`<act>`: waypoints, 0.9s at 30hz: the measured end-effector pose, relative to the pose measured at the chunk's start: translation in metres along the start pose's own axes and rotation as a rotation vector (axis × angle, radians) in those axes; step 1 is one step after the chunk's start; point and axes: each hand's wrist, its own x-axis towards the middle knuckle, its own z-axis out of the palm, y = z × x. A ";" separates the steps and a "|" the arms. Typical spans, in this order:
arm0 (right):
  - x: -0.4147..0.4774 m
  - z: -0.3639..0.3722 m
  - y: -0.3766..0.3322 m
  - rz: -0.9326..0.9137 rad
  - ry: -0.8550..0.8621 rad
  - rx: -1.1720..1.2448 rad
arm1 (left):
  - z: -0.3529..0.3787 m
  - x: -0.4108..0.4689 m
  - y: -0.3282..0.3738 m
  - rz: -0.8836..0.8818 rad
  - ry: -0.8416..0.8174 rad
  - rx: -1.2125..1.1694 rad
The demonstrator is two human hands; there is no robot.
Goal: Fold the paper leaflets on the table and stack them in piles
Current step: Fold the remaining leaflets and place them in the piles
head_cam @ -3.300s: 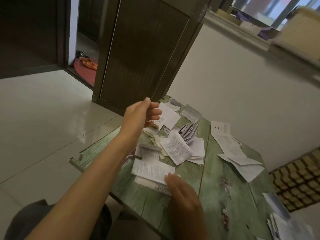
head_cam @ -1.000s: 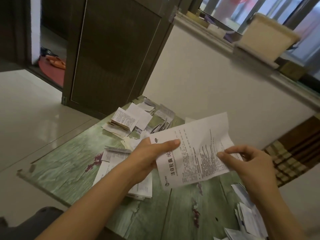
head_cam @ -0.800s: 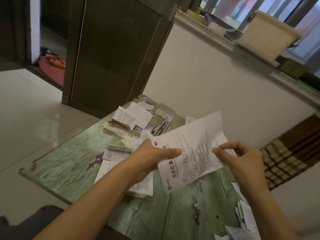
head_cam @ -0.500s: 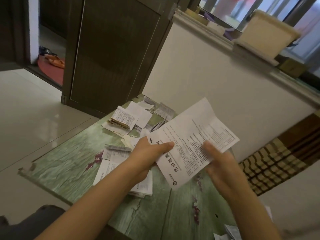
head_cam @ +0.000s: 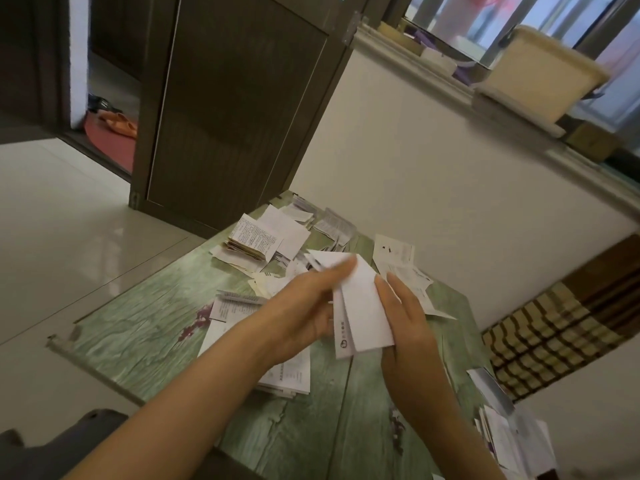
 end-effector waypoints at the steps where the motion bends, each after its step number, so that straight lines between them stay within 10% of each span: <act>1: -0.001 -0.003 -0.003 0.046 -0.071 0.079 | 0.000 0.000 -0.002 0.024 0.058 0.109; 5: 0.007 -0.024 -0.007 0.458 -0.400 0.751 | -0.007 0.003 -0.003 0.061 0.124 0.301; 8: 0.018 -0.035 -0.005 0.638 -0.337 1.021 | -0.010 0.003 -0.002 0.052 0.142 0.426; 16: 0.011 -0.033 -0.005 0.708 -0.052 0.832 | -0.008 0.001 -0.006 0.085 0.100 0.609; 27: 0.013 -0.036 -0.005 0.710 -0.145 0.969 | -0.018 0.002 0.005 0.007 0.023 0.634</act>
